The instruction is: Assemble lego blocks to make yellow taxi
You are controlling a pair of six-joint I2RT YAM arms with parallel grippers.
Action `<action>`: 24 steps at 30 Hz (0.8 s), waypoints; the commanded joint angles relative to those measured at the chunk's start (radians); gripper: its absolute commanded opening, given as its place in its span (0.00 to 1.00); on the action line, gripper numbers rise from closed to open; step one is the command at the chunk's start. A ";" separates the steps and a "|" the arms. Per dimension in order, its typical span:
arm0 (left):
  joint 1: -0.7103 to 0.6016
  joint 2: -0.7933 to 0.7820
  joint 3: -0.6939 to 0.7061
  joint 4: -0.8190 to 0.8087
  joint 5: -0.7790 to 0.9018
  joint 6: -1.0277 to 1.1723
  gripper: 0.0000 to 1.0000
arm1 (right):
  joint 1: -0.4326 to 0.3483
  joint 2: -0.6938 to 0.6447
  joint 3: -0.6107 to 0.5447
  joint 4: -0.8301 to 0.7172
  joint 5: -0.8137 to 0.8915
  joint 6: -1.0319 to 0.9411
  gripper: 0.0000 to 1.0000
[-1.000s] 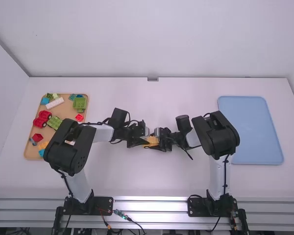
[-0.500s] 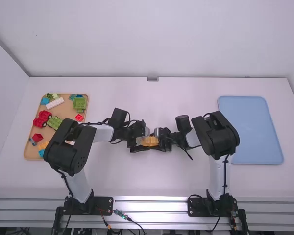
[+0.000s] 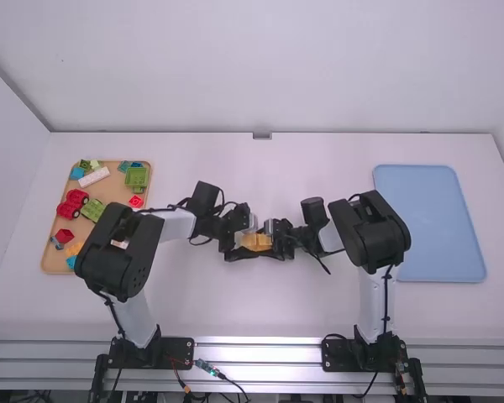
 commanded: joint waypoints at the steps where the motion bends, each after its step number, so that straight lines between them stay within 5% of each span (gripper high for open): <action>1: 0.006 0.004 0.036 -0.043 0.024 0.022 0.99 | 0.003 0.013 0.014 -0.001 -0.024 0.002 0.50; 8: 0.006 -0.062 0.098 -0.254 0.006 0.190 0.99 | 0.003 0.013 0.014 0.000 -0.024 0.002 0.50; 15: 0.066 -0.075 0.087 -0.267 0.042 0.245 0.95 | 0.003 0.013 0.014 0.000 -0.024 0.002 0.50; 17: 0.100 -0.075 0.076 -0.253 0.098 0.246 0.66 | 0.003 0.013 0.014 0.000 -0.023 0.002 0.50; 19: 0.139 -0.075 0.068 -0.250 0.140 0.246 0.13 | 0.003 0.013 0.014 0.000 -0.024 0.002 0.50; 20: 0.152 -0.075 0.063 -0.251 0.146 0.246 0.02 | 0.003 0.013 0.014 0.000 -0.024 0.002 0.50; 24: 0.155 -0.074 0.021 -0.235 0.132 0.266 0.02 | 0.002 0.013 0.014 0.000 -0.024 0.002 0.50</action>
